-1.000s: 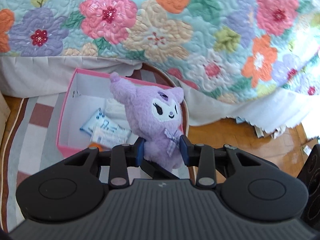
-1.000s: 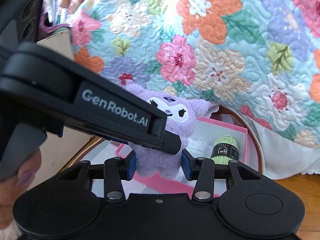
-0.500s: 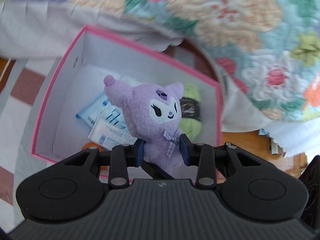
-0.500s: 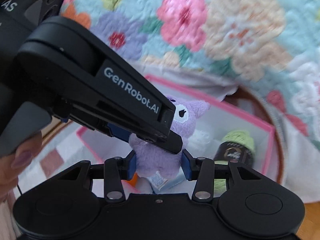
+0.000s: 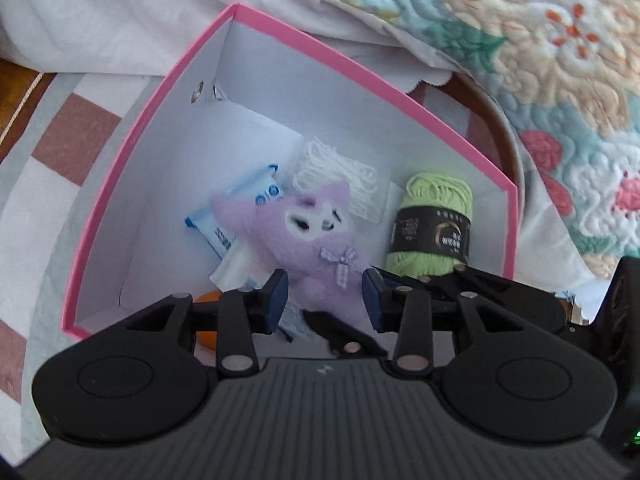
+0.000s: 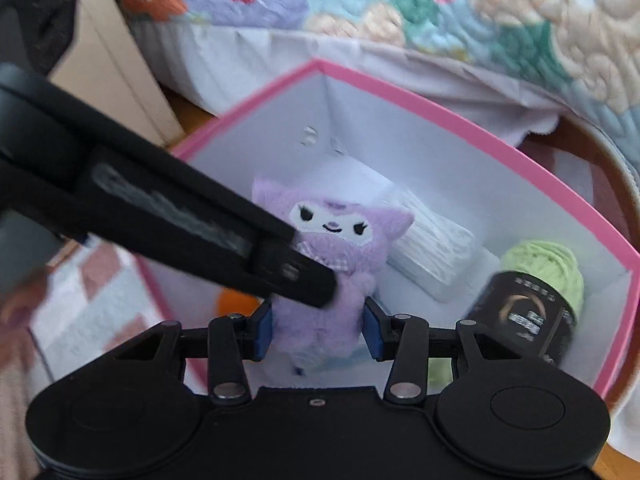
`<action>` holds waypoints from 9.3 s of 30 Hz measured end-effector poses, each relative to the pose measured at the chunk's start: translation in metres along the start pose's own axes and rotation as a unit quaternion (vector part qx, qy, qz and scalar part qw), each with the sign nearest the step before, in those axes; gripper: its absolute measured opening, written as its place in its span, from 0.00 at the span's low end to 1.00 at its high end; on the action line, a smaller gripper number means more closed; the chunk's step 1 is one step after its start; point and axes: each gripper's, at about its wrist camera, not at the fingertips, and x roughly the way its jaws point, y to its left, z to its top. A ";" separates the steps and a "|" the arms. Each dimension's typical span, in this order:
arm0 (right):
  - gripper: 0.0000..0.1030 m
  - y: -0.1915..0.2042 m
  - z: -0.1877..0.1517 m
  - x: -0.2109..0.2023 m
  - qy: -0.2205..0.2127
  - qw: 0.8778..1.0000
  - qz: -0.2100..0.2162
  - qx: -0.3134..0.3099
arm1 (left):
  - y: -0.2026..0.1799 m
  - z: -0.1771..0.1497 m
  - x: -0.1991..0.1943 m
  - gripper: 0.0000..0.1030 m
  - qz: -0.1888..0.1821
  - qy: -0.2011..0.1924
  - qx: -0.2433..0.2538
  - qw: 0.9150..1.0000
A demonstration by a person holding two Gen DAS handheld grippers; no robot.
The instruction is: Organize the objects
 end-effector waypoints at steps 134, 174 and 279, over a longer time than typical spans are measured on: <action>0.40 0.080 -0.246 -0.038 -0.108 0.935 0.020 0.336 | 0.023 -0.198 0.031 0.46 -0.118 0.103 0.079 0.984; 0.39 0.110 -0.053 -0.144 -0.205 0.972 0.046 0.109 | 0.010 -0.086 -0.182 0.37 -0.109 -0.106 0.116 0.982; 0.82 0.116 -0.129 -0.218 -0.161 0.964 -0.130 0.165 | 0.001 -0.138 -0.221 0.81 0.102 -0.081 0.180 0.975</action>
